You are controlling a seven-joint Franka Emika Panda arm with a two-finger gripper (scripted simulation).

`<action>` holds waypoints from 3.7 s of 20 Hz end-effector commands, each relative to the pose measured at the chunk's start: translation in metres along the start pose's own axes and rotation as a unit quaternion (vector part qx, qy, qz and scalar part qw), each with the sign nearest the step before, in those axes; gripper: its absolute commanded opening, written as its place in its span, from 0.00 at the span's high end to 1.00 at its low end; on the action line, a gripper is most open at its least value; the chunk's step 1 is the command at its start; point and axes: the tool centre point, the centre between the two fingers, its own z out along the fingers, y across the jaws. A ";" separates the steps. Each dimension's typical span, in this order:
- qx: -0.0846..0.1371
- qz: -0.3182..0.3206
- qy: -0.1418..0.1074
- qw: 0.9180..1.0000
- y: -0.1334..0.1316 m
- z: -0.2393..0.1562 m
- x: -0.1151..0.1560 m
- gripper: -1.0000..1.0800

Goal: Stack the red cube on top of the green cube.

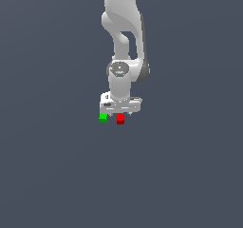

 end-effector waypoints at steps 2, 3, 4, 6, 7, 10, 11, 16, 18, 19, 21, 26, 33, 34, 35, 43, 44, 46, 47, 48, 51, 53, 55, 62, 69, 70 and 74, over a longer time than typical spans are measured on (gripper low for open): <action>0.000 0.000 0.000 1.000 0.000 0.010 -0.001 0.04; 0.000 0.000 0.000 1.000 0.000 0.015 -0.001 0.04; 0.000 0.000 0.000 1.000 0.000 0.019 -0.001 0.04; 0.000 0.000 0.000 1.000 0.000 0.029 -0.001 0.04; 0.000 0.000 0.000 1.000 0.000 0.033 -0.001 0.04; 0.000 0.000 0.000 1.000 0.000 0.042 -0.001 0.04; 0.000 0.000 0.000 1.000 0.000 0.044 0.000 0.04; 0.000 0.000 0.000 1.000 0.000 0.046 0.000 1.00; 0.000 0.000 0.000 1.000 0.000 0.046 0.000 1.00; 0.000 0.000 0.000 1.000 0.000 0.046 0.000 1.00; 0.000 0.000 0.000 1.000 0.000 0.046 0.000 1.00; 0.000 0.000 0.000 1.000 0.000 0.045 0.000 1.00; 0.000 0.000 0.000 1.000 0.000 0.029 -0.001 1.00; 0.000 0.000 0.000 1.000 0.000 0.025 -0.001 1.00; 0.000 0.000 0.000 1.000 0.000 0.020 -0.001 1.00; 0.000 0.000 0.000 1.000 0.000 -0.031 -0.001 1.00; 0.000 0.000 0.000 1.000 0.000 -0.036 -0.001 1.00; 0.000 0.000 0.000 1.000 0.000 -0.045 -0.001 1.00; 0.000 0.000 0.000 1.000 0.000 -0.048 -0.001 1.00; 0.000 0.000 0.000 1.000 0.000 -0.051 -0.001 1.00; 0.000 0.000 0.000 1.000 0.000 -0.056 -0.001 1.00; 0.000 0.000 0.000 1.000 0.000 -0.057 0.000 1.00; 0.000 0.000 0.000 1.000 0.000 -0.055 0.000 1.00; 0.000 0.000 0.000 1.000 0.006 -0.051 -0.001 1.00; 0.000 0.000 -0.001 1.000 0.042 -0.027 -0.009 1.00; -0.001 0.000 -0.001 1.000 0.050 -0.022 -0.011 1.00; -0.001 0.000 -0.001 1.000 0.075 -0.007 -0.015 1.00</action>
